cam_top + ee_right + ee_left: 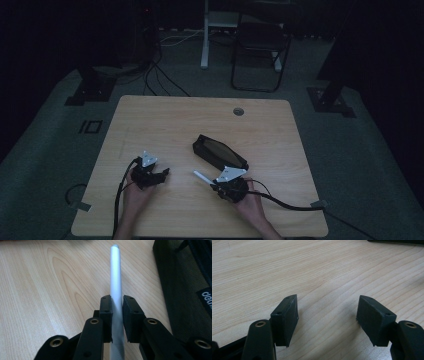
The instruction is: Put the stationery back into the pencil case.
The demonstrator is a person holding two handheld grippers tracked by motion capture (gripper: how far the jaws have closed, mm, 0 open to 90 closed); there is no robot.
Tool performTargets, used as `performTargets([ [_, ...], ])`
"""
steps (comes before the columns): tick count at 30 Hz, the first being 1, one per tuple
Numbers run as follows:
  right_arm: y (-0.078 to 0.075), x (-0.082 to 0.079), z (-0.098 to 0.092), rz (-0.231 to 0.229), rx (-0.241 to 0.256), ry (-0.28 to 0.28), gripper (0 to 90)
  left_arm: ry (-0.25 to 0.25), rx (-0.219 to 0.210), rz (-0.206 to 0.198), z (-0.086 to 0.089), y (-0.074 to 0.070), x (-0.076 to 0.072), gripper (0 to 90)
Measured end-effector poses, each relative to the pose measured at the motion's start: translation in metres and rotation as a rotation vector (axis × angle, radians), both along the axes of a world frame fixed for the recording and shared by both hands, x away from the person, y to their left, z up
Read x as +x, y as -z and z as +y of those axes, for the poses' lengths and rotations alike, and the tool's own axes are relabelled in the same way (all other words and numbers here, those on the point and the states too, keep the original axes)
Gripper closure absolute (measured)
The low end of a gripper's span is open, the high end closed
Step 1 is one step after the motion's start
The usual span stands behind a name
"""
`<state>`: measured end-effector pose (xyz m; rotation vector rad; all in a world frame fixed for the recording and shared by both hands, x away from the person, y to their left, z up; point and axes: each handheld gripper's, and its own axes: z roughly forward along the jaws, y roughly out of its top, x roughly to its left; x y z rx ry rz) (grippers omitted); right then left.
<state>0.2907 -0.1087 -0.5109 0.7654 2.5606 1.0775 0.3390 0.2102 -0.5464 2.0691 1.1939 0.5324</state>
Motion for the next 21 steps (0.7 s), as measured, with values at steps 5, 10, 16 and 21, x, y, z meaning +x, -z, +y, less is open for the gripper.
performTargets([
  [5, -0.002, 0.000, -0.001, -0.003, 0.000, 0.003, 78.6, 0.000, 0.000, 0.000, 0.000, 0.000, 0.000, 34.2],
  [10, -0.008, -0.001, -0.004, -0.004, 0.008, 0.005, 78.6, 0.000, -0.001, 0.001, 0.000, 0.000, 0.000, 34.2],
  [16, -0.013, -0.001, -0.007, -0.015, 0.017, 0.010, 78.6, 0.001, -0.001, 0.001, 0.000, 0.000, 0.000, 34.2],
  [21, -0.018, -0.001, -0.009, -0.019, 0.022, 0.013, 78.6, 0.000, -0.001, 0.001, 0.000, 0.000, 0.000, 34.1],
])
